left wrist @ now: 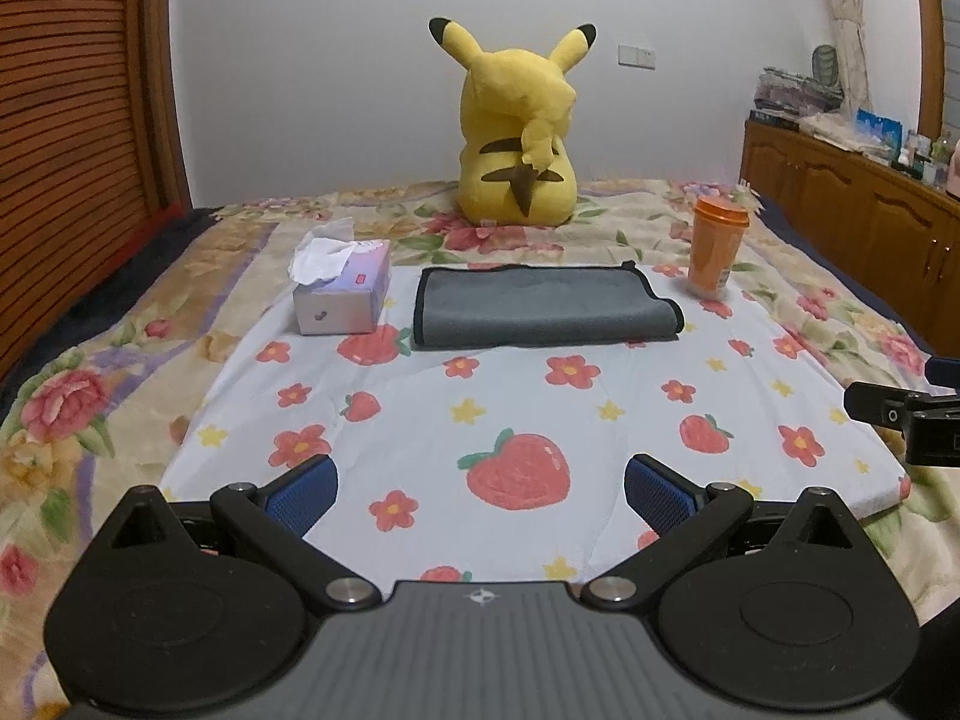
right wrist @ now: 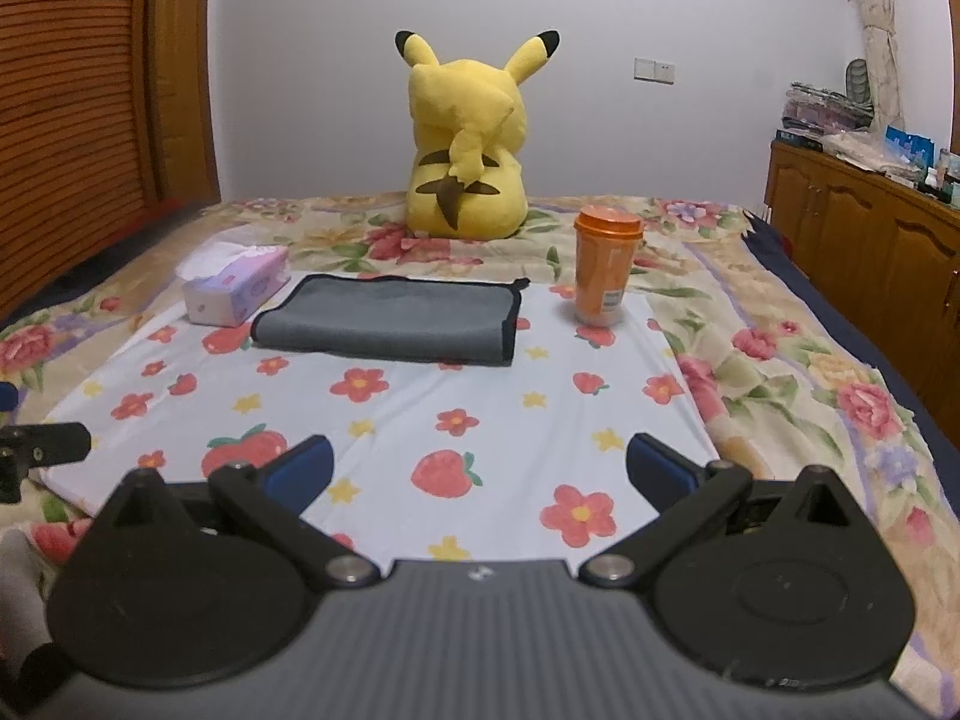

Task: Fold towel

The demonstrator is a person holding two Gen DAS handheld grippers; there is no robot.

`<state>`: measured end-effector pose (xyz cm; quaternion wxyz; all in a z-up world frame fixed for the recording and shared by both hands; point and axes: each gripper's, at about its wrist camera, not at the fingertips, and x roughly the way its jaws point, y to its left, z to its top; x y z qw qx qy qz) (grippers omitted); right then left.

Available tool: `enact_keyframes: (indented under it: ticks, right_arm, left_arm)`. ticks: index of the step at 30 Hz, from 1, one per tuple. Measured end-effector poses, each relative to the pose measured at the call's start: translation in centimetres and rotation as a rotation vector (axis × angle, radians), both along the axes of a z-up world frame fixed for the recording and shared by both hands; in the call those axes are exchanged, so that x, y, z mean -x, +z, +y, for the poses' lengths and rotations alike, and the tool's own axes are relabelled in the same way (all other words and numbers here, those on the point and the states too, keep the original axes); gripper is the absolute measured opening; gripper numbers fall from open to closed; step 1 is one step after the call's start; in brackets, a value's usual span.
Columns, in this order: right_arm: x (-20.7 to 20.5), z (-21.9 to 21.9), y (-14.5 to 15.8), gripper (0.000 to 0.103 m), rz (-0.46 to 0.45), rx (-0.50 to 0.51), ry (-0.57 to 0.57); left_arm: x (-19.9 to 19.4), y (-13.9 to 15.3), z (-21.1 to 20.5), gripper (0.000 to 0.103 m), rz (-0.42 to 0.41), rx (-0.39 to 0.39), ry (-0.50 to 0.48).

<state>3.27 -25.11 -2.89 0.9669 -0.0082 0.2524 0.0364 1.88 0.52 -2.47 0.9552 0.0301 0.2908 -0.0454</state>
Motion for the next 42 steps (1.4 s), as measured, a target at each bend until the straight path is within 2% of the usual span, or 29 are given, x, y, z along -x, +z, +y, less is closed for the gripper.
enact_keyframes:
  ticks: [14,28,42]
  right_arm:
    - [0.6,-0.8,0.4,0.103,-0.067,-0.040,-0.025]
    - [1.4,-1.3,1.0,0.103,-0.148,-0.049,-0.042]
    - [1.8,-2.1,1.2,0.103,-0.184,-0.067,-0.076]
  left_arm:
    - [1.3,1.1,-0.3,0.103,-0.110,-0.017,-0.011]
    - [1.9,2.0,-0.2,0.103,-0.172,-0.024,-0.010]
    - [2.3,2.2,0.0,0.103,-0.206,-0.034,-0.007]
